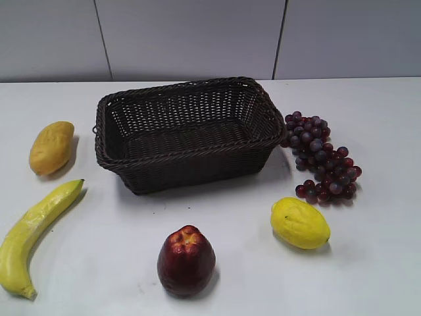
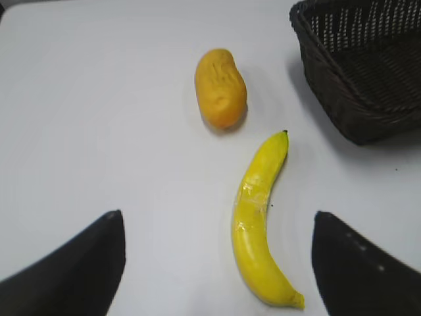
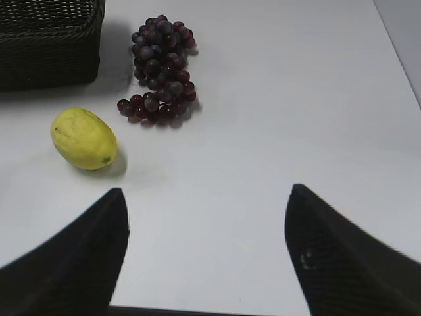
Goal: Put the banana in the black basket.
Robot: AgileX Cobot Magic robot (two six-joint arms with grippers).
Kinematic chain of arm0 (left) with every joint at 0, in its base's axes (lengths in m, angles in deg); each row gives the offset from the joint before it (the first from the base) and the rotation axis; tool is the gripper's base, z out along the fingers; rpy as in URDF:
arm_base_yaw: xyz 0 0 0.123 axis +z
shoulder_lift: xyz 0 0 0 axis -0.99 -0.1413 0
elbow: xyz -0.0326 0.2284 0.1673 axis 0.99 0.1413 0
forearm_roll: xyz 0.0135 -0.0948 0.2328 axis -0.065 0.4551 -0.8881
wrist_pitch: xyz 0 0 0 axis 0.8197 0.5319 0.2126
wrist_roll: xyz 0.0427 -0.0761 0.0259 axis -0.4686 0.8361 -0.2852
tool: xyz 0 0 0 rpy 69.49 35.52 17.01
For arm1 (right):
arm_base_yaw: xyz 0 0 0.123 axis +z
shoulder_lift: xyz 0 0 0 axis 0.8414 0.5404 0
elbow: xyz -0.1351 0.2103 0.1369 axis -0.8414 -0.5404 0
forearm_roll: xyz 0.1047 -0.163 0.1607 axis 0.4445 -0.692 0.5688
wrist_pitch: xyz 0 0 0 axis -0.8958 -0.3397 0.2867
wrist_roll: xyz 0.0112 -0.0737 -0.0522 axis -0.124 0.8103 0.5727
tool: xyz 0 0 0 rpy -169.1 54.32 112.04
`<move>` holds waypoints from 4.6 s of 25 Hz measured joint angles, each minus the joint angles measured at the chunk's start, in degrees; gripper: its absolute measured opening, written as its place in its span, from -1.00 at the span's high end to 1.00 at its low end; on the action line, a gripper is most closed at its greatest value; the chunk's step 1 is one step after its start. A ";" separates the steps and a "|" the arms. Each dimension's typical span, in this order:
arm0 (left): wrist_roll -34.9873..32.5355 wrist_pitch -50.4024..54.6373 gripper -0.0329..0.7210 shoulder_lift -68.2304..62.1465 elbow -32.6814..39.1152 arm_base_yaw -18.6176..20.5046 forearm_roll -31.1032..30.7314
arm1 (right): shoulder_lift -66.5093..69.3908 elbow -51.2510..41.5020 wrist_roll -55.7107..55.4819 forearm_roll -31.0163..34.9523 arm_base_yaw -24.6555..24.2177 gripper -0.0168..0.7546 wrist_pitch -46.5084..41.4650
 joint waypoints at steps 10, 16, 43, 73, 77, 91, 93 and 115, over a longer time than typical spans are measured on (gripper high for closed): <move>-4.61 -11.75 -0.86 -32.17 0.00 0.00 8.24 | 0.00 0.00 0.00 0.00 0.00 -0.58 0.00; -7.32 -20.00 -0.85 -48.46 -0.04 -1.91 10.46 | 0.00 0.00 0.00 0.00 0.00 -0.58 0.00; -7.89 -9.61 0.09 -62.65 -16.45 -5.12 6.70 | 0.00 0.00 0.00 0.00 0.00 -0.58 0.00; -7.99 -36.51 0.03 -85.08 -44.36 -24.74 -9.91 | 0.00 0.00 0.00 0.00 0.00 -0.58 0.00; -7.99 -35.44 -0.46 -87.65 -44.36 -25.00 -9.97 | 0.00 0.00 0.00 0.00 0.00 -0.58 0.00; -6.20 -16.64 -0.86 -75.36 -47.36 -22.97 -4.11 | 0.00 0.00 0.00 0.00 0.00 -0.58 0.00; -3.65 -10.68 -0.86 -72.57 -47.95 -20.80 -4.11 | 0.00 0.00 0.00 0.00 0.00 -0.58 0.00; 0.69 23.54 -0.64 -47.49 -45.61 5.15 -0.02 | 0.00 0.00 0.00 0.00 0.00 -0.58 0.00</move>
